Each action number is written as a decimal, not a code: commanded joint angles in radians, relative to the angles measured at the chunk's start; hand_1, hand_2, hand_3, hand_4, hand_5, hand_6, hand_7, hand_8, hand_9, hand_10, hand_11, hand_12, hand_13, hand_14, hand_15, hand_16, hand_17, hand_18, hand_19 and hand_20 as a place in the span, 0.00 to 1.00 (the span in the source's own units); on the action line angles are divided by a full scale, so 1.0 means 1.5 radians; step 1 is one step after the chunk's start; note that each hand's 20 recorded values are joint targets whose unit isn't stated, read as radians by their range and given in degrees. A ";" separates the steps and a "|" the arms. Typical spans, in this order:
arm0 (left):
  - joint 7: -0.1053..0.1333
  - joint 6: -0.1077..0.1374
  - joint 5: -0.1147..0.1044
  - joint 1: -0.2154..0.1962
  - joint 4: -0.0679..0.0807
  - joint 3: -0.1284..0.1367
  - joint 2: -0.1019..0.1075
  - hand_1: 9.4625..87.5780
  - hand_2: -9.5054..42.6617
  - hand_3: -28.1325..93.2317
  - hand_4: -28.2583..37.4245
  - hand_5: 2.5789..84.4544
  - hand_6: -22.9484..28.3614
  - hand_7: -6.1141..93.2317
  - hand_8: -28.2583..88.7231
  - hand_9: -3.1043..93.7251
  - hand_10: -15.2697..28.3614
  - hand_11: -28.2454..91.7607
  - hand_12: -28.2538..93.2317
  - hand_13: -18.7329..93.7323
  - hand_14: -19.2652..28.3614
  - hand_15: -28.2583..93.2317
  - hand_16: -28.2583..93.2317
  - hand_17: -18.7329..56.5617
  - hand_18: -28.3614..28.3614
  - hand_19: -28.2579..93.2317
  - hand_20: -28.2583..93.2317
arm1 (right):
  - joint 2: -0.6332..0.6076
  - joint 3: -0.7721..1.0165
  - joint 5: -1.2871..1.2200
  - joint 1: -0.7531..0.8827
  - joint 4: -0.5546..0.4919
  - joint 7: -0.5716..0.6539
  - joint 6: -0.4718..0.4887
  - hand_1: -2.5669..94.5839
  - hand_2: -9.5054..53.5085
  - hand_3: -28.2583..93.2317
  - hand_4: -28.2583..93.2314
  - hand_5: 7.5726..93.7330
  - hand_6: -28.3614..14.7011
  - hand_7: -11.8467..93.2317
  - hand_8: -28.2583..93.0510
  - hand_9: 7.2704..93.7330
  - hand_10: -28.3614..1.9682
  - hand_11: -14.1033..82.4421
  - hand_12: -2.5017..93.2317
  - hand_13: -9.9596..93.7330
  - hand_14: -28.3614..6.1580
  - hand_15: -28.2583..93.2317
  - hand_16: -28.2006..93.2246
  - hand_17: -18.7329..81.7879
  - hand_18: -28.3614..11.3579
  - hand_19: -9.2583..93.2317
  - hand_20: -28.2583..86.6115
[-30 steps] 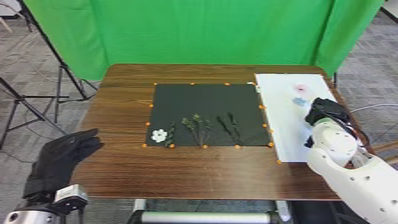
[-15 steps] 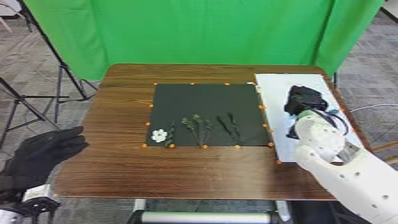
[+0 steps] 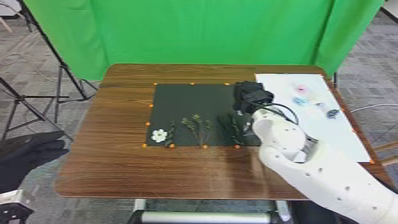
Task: Arrange flowers
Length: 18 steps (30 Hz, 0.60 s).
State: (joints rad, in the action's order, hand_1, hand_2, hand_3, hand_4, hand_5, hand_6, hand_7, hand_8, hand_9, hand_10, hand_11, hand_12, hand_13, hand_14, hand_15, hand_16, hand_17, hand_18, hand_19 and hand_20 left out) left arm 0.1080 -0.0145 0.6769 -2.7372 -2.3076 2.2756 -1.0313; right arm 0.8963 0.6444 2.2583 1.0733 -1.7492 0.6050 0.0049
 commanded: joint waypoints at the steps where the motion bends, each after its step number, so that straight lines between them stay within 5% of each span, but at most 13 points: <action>1: 0.028 0.022 0.004 0.000 -0.010 -0.042 0.037 0.24 0.29 0.87 0.18 0.61 0.76 0.20 0.17 0.47 0.88 0.55 0.32 0.44 1.00 0.75 0.13 0.14 0.91 0.73 0.39 | 0.107 -0.041 0.052 -0.051 0.054 -0.050 0.005 0.62 0.00 0.87 0.00 0.80 0.60 0.44 0.26 0.93 0.73 0.36 0.45 0.87 0.68 0.81 0.44 0.47 0.19 0.93 0.28; 3: 0.015 0.007 0.008 0.011 -0.011 -0.045 0.033 0.24 0.29 0.87 0.18 0.60 0.76 0.20 0.17 0.47 0.88 0.55 0.32 0.43 1.00 0.75 0.13 0.14 0.91 0.73 0.39 | 0.132 -0.040 0.056 -0.052 0.069 -0.057 0.014 0.62 0.00 0.87 0.00 0.80 0.61 0.44 0.26 0.93 0.74 0.36 0.45 0.86 0.68 0.81 0.44 0.47 0.19 0.92 0.28; 6: 0.014 0.006 0.015 0.022 -0.011 -0.055 0.039 0.24 0.29 0.87 0.18 0.60 0.76 0.20 0.17 0.47 0.88 0.55 0.33 0.43 1.00 0.75 0.13 0.14 0.91 0.73 0.39 | 0.167 -0.039 0.066 -0.054 0.091 -0.072 0.018 0.62 0.00 0.87 0.00 0.80 0.61 0.45 0.26 0.93 0.74 0.36 0.45 0.86 0.68 0.81 0.44 0.47 0.20 0.92 0.29; 12: 0.032 0.030 0.009 0.048 0.000 -0.094 0.068 0.24 0.29 0.87 0.18 0.60 0.75 0.20 0.17 0.47 0.88 0.56 0.32 0.43 1.00 0.75 0.13 0.14 0.91 0.73 0.39 | 0.250 -0.029 0.091 -0.051 0.142 -0.092 0.009 0.62 0.00 0.87 0.00 0.79 0.62 0.46 0.25 0.93 0.75 0.36 0.45 0.86 0.69 0.81 0.44 0.46 0.21 0.91 0.30; 18: 0.034 0.030 0.009 0.094 0.013 -0.135 0.093 0.24 0.29 0.88 0.18 0.60 0.75 0.20 0.17 0.46 0.89 0.56 0.32 0.43 1.00 0.75 0.13 0.14 0.91 0.73 0.39 | 0.313 -0.007 0.117 -0.028 0.178 -0.091 0.011 0.61 0.00 0.87 0.00 0.79 0.63 0.47 0.24 0.93 0.76 0.36 0.44 0.86 0.70 0.81 0.44 0.46 0.22 0.90 0.30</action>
State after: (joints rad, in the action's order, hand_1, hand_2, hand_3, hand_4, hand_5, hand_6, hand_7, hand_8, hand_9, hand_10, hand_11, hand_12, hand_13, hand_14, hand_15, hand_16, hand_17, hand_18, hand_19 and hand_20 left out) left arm 0.1536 0.0224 0.6909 -2.6593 -2.3052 2.1215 -0.9346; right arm 1.2450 0.6140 2.3819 1.0045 -1.5107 0.4743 0.0260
